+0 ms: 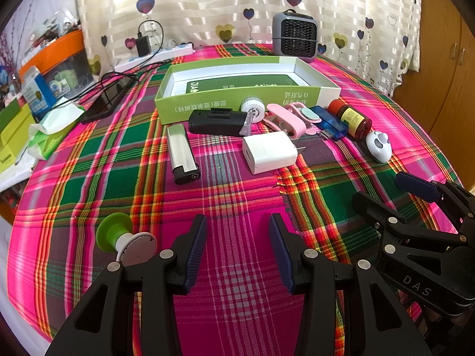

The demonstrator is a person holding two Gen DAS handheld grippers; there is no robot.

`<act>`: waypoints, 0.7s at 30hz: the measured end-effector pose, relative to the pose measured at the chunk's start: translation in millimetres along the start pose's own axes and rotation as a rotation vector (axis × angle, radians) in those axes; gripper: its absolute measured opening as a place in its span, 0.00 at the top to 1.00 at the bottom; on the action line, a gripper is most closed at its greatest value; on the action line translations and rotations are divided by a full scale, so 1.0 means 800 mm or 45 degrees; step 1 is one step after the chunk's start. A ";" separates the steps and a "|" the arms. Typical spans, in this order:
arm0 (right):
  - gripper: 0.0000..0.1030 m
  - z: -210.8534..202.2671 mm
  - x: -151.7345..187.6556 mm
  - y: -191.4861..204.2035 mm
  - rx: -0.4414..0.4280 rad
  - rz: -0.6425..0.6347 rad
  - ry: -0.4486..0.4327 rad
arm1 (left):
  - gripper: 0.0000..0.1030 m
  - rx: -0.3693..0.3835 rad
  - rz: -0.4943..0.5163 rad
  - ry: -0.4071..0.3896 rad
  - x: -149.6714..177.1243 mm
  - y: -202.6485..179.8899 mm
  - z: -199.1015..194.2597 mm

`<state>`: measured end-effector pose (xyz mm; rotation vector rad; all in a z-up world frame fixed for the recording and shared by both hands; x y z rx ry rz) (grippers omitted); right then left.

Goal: Organize rigid objects

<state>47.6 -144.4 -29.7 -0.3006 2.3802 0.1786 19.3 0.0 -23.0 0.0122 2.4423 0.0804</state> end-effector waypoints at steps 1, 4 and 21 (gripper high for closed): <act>0.31 0.000 0.000 0.000 0.000 0.000 0.000 | 0.59 0.000 0.000 0.000 0.000 0.000 0.000; 0.31 0.000 0.000 0.000 -0.001 0.000 0.000 | 0.59 0.000 0.000 0.000 0.000 0.000 0.000; 0.31 0.000 0.000 -0.001 -0.007 -0.004 -0.005 | 0.59 0.000 -0.001 0.004 0.001 0.000 0.000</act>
Point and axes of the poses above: each gripper's, at about its wrist camera, not at the fingertips, and z roughly the way its jaws point, y to its left, x to its underside, the point moved 3 cm from there along z, roughly the way its jaws point, and after that the axes turned 3 degrees about -x, right-handed, at the moved point
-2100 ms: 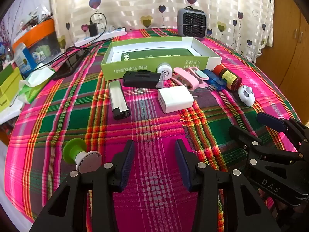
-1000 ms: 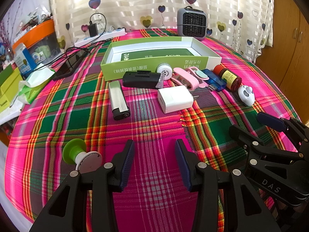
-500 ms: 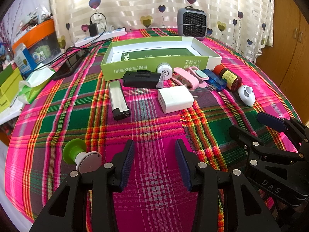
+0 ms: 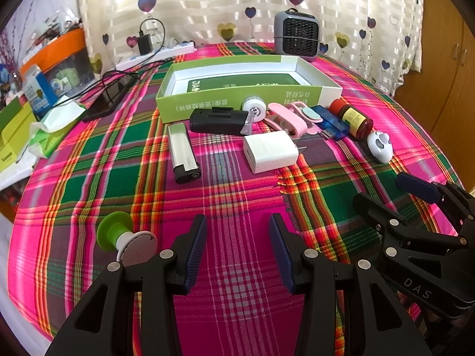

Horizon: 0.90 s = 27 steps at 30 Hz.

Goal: Organize rigid objects

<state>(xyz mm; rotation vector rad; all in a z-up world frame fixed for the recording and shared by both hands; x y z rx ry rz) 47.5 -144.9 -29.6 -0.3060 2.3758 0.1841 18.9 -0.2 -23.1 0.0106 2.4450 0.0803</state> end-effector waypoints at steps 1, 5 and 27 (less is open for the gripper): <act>0.31 0.000 0.000 0.001 -0.001 -0.002 0.000 | 0.59 -0.001 0.000 0.000 0.000 0.000 0.000; 0.31 -0.004 0.005 -0.001 -0.022 -0.006 0.001 | 0.59 -0.018 0.009 -0.013 0.004 0.006 -0.006; 0.31 -0.002 -0.020 -0.067 -0.030 0.038 -0.031 | 0.58 0.073 -0.169 -0.037 0.015 0.088 -0.045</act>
Point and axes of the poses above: each gripper's, at about its wrist camera, not at the fingertips, and z roughly the way its jaws point, y to its left, x to its underside, the point moved 3 cm from there along z, roughly the way its jaws point, and after that the axes turned 3 degrees about -x, right-handed, at the moved point
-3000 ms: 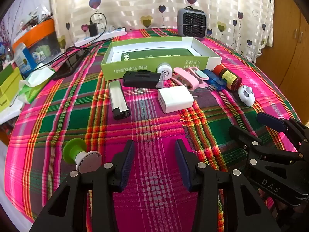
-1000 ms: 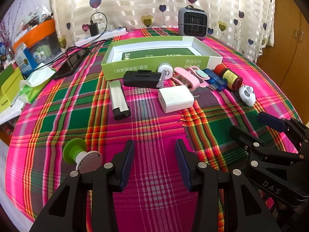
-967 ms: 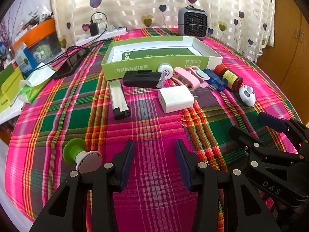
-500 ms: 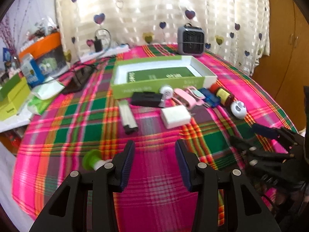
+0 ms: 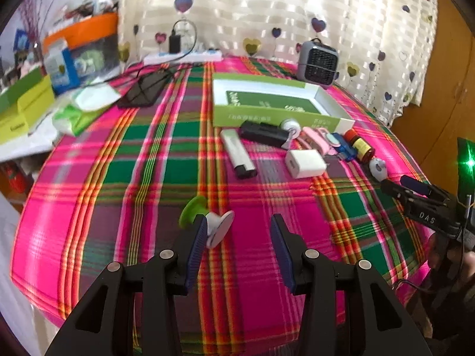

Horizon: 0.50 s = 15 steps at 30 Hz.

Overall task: Organize rigid objects
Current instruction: 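Grasp the green-and-white spool with the left tool while the right tool grasps the grey round gadget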

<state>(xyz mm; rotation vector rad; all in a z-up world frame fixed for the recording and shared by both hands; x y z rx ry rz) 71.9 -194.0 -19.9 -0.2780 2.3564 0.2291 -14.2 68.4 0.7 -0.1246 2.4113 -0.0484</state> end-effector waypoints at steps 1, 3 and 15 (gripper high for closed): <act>0.31 0.003 -0.002 0.000 -0.014 0.001 0.011 | 0.58 -0.004 -0.006 0.006 0.001 0.002 0.001; 0.31 0.006 -0.003 -0.002 -0.027 0.005 0.024 | 0.58 -0.005 -0.002 0.008 0.002 0.001 0.002; 0.31 0.024 -0.012 -0.003 -0.023 0.012 0.068 | 0.57 -0.102 0.001 0.003 -0.003 0.016 0.005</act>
Point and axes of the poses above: each gripper's, at about its wrist camera, not at the fingertips, and z roughly the way its jaws point, y to its left, x to its underside, the point moved 3 cm from there along z, roughly the way its jaws point, and after that the axes turned 3 degrees about -x, right-handed, at the moved point
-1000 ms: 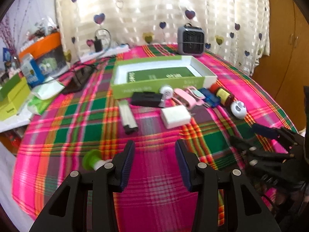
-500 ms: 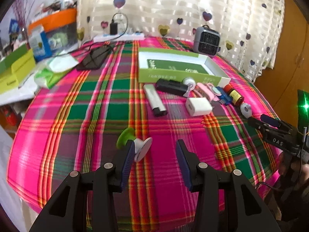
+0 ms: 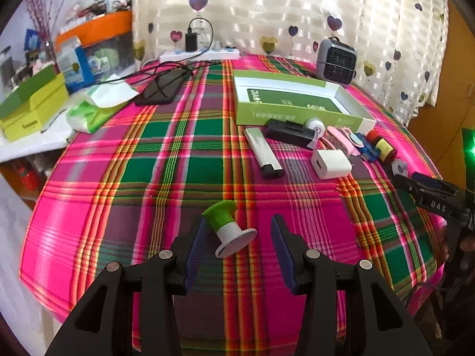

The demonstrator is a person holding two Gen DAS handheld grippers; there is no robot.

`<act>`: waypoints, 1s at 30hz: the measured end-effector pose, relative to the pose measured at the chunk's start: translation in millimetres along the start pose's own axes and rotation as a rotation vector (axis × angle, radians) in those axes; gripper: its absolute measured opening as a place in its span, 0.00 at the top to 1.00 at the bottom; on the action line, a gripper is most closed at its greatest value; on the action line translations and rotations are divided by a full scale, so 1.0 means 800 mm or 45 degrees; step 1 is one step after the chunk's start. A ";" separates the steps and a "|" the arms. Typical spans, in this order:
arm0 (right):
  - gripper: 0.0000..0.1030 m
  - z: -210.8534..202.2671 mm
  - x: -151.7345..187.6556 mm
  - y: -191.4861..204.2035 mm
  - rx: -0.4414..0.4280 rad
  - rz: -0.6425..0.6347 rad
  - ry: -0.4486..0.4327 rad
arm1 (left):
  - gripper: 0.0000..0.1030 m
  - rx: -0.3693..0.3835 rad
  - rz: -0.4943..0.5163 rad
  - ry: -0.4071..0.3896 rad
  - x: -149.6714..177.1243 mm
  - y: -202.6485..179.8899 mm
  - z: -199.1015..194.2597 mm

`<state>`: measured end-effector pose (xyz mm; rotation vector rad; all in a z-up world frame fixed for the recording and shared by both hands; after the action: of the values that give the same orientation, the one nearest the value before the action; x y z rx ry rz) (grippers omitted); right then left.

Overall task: Organize rigid objects
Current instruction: 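Grasp the green-and-white spool with the left tool while the right tool grasps the grey round gadget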

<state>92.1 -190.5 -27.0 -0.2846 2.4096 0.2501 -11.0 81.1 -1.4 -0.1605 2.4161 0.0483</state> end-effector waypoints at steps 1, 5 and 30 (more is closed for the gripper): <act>0.31 0.001 -0.001 0.000 0.000 0.000 0.000 | 0.57 -0.011 0.012 0.007 0.001 0.001 0.000; 0.31 0.002 -0.002 -0.001 0.004 -0.006 -0.001 | 0.57 -0.036 0.043 0.027 0.008 0.009 0.003; 0.31 0.009 -0.007 0.005 0.064 -0.017 -0.001 | 0.57 0.072 0.112 0.054 -0.017 0.002 0.048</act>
<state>100.0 -184.3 -28.5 -0.2777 2.4086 0.1832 24.1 87.0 -20.8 -0.0291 2.4632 0.0165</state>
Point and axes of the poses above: each gripper's, at about its wrist camera, not at the fingertips, and z roughly the way its jaws point, y to its left, x to its underside, the point moved 3 cm from there along z, roughly the way its jaws point, and after that the axes turned 3 degrees about -x, right-handed, at the moved point
